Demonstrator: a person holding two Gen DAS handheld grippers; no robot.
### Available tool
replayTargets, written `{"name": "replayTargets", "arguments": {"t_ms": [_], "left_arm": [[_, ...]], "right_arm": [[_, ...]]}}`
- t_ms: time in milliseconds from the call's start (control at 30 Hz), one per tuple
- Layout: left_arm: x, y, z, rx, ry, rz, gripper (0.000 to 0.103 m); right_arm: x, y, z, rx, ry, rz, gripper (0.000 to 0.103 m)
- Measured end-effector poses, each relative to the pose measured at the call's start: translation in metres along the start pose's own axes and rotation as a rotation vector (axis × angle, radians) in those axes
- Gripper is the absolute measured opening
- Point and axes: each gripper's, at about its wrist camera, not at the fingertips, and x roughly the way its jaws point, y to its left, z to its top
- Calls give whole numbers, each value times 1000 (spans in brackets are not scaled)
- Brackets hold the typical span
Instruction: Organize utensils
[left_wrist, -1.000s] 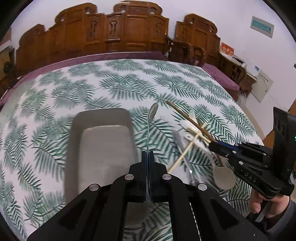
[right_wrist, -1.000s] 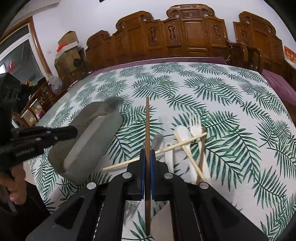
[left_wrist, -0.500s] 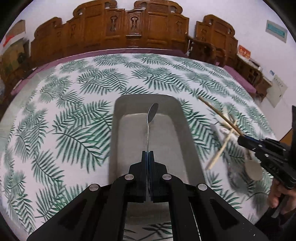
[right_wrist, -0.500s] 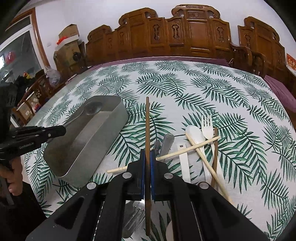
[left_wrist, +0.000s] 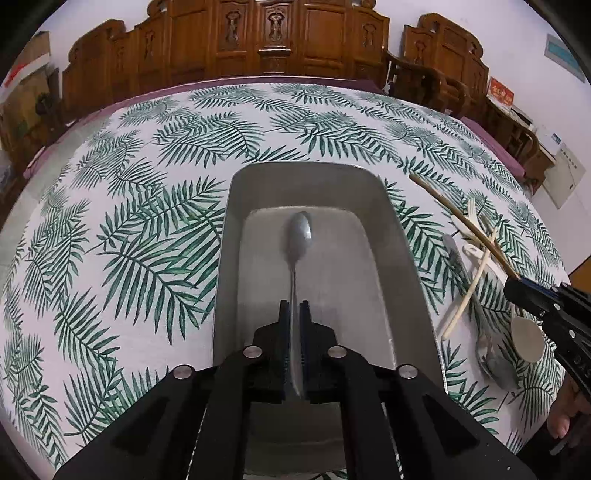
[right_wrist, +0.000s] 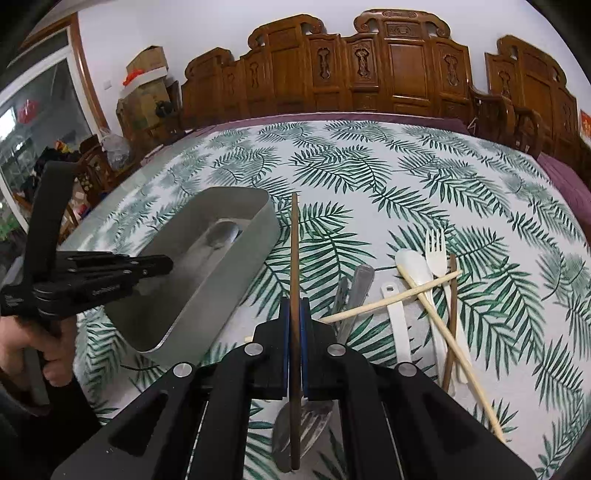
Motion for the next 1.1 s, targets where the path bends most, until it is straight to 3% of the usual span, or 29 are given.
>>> {"name": "replayTargets", "arguments": {"t_ms": [133,267,633,1100], "left_arm": [[-17,0,3,8,-51,-21,21],[-38,7,7,8,-102,-43,26],[-82,35,7,30,-213,-5,27],[-90,46,8,13,-228,-31,27]], "right_arm": [[-9,9,4,2,-11,4,6],[-14,25,9,-2,-16,22,6],[28,75,24,22,81,34,6],[83,95,43,102,156,36,8]]}}
